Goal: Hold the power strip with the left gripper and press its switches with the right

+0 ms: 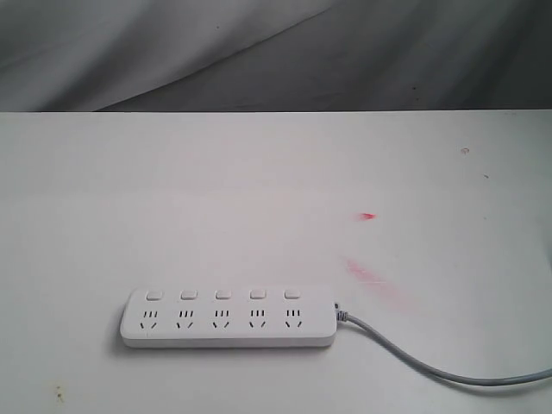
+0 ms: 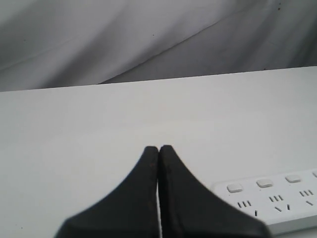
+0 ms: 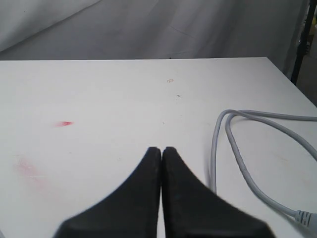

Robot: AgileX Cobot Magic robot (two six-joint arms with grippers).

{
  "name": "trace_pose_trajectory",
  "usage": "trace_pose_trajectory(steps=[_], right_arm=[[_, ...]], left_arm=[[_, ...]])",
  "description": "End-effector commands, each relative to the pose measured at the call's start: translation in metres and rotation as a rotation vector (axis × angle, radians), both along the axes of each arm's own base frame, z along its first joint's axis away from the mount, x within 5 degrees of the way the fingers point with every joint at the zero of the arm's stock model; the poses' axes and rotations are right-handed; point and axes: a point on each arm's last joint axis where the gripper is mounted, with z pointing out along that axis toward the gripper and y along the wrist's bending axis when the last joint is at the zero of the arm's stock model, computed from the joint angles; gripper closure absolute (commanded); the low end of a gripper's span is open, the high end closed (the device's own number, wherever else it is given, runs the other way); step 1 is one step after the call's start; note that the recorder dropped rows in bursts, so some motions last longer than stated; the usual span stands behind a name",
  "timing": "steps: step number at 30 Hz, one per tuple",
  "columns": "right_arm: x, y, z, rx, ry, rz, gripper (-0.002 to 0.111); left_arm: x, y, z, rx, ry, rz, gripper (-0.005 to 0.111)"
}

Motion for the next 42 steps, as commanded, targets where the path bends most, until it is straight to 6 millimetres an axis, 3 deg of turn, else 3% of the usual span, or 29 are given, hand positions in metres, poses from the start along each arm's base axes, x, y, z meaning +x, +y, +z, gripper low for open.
trace_pose_trajectory(steps=[1, 6, 9, 15, 21, 25, 31, 36, 42], right_arm=[[0.000, 0.000, 0.000, 0.004, -0.009, -0.010, 0.108], [0.000, 0.000, 0.000, 0.004, -0.009, -0.010, 0.108], [0.000, 0.000, 0.000, 0.004, -0.009, -0.010, 0.108], [0.000, 0.000, 0.000, 0.004, -0.009, -0.010, 0.108], [0.000, 0.000, 0.000, 0.004, -0.009, -0.010, 0.108], [0.000, 0.000, 0.000, 0.004, -0.009, -0.010, 0.108], [0.000, 0.000, 0.000, 0.004, -0.009, -0.010, 0.108], [0.000, 0.000, 0.000, 0.004, -0.009, -0.010, 0.108], [0.000, 0.000, 0.000, 0.004, -0.009, -0.010, 0.108]], left_arm=[[-0.002, -0.003, 0.017, -0.074, -0.048, -0.020, 0.106], [-0.015, -0.002, 0.086, -0.017, -0.241, -0.032, 0.106], [-0.009, -0.002, 0.128, -0.015, -0.251, -0.033, 0.106], [0.032, -0.007, 0.206, 0.096, -0.174, -0.063, 0.106], [0.075, -0.016, 0.245, 0.283, 0.008, -0.196, 0.106], [0.087, -0.021, 0.254, 0.387, 0.062, -0.308, 0.106], [0.116, -0.006, 0.235, 0.369, 0.172, -0.441, 0.106], [0.138, 0.032, 0.218, 0.380, 0.140, -0.586, 0.106], [0.164, 0.095, 0.184, 0.338, 0.198, -0.492, 0.106]])
